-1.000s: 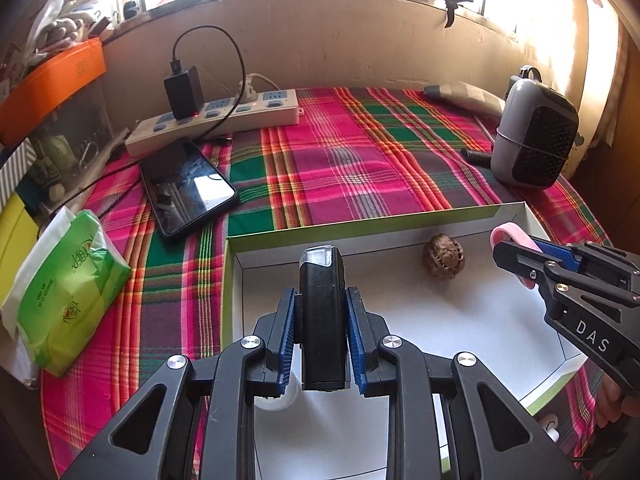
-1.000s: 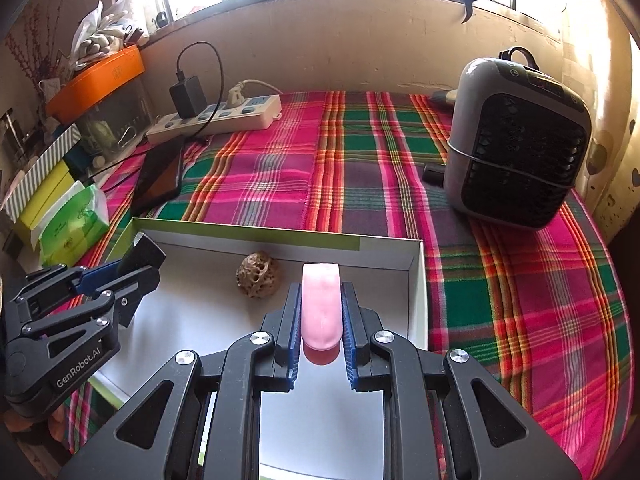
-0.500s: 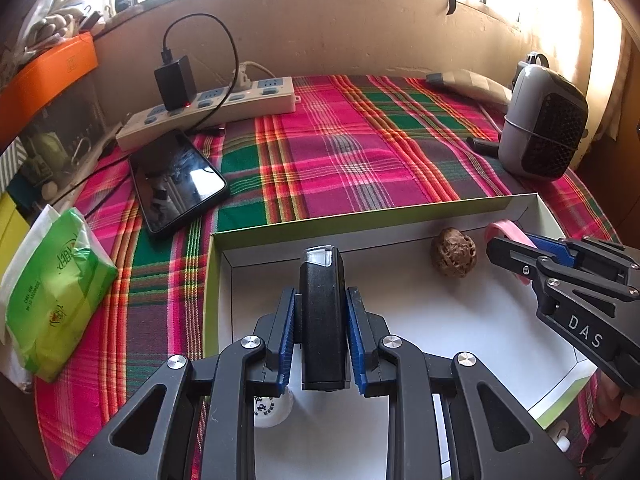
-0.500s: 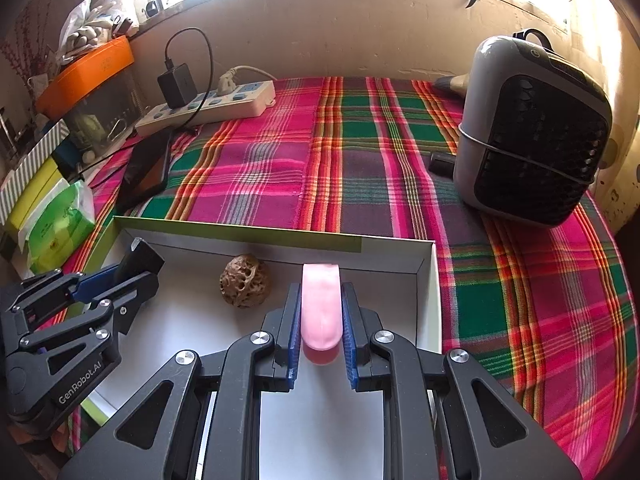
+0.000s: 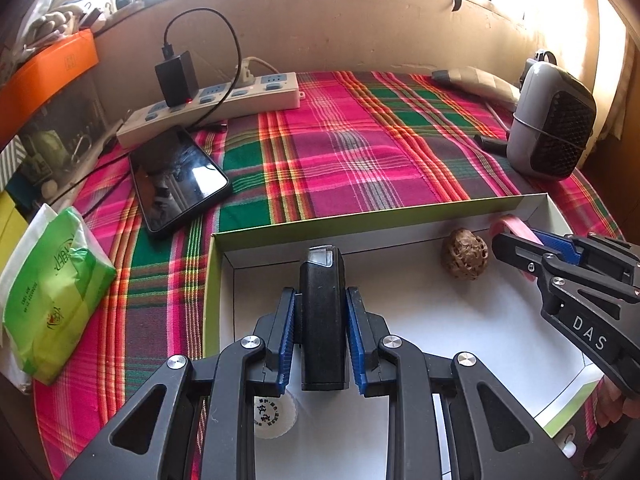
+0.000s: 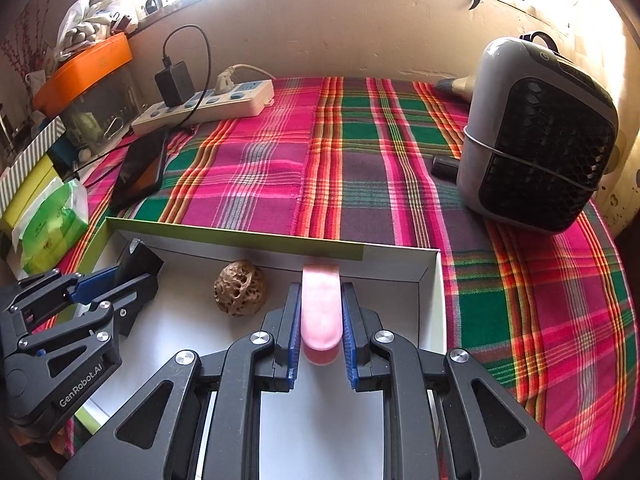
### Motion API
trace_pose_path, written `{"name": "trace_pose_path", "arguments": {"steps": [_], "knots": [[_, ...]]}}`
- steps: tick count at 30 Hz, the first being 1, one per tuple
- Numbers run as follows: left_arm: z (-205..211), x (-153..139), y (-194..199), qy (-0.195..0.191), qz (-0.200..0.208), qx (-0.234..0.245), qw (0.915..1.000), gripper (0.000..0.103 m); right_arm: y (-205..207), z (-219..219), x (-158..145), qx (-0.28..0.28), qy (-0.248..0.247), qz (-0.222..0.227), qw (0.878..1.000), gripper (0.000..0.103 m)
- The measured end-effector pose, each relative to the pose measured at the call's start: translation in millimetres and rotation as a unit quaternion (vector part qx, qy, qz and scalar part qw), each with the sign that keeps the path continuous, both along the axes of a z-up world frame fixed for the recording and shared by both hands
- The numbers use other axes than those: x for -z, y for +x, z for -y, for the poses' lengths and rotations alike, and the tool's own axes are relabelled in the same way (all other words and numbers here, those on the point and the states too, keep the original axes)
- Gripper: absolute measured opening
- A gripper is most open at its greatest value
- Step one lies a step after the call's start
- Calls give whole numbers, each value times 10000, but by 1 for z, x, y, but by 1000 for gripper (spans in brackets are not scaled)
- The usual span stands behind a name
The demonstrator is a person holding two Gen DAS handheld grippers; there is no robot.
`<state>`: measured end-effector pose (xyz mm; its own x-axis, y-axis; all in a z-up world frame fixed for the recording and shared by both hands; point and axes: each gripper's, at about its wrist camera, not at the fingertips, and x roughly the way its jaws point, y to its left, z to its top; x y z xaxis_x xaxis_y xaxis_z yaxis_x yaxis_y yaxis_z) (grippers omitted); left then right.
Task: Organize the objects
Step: 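Open the right gripper to release the pink clip while the left gripper releases the black case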
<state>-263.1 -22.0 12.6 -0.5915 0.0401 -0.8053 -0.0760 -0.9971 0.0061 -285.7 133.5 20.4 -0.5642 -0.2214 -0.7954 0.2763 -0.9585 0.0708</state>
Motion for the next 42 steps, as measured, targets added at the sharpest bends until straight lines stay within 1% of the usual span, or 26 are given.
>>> {"name": "trace_pose_path", "arguments": {"steps": [23,26,28,30,34,42], "knots": [[2,1,-1,32,18,-31,10000,22,-1,1,1,16,-33,-38,10000,19],[2,1,-1,79,24,-36,10000,23,0,1,1,3,-61,-45,10000,24],[3,0,0,121,23,-36,9999,23,1,1,0,18,-81,-51,10000,36],[3,-1,1,134,1,-22,9999,26,1,0,0,53,-110,-50,9999,39],[3,-4,4,160,-26,-21,9999,28,2,-2,-1,89,-154,-30,9998,39],[2,-9,12,115,-84,-26,9999,29,8,-1,-6,83,-110,-143,9998,39]]}}
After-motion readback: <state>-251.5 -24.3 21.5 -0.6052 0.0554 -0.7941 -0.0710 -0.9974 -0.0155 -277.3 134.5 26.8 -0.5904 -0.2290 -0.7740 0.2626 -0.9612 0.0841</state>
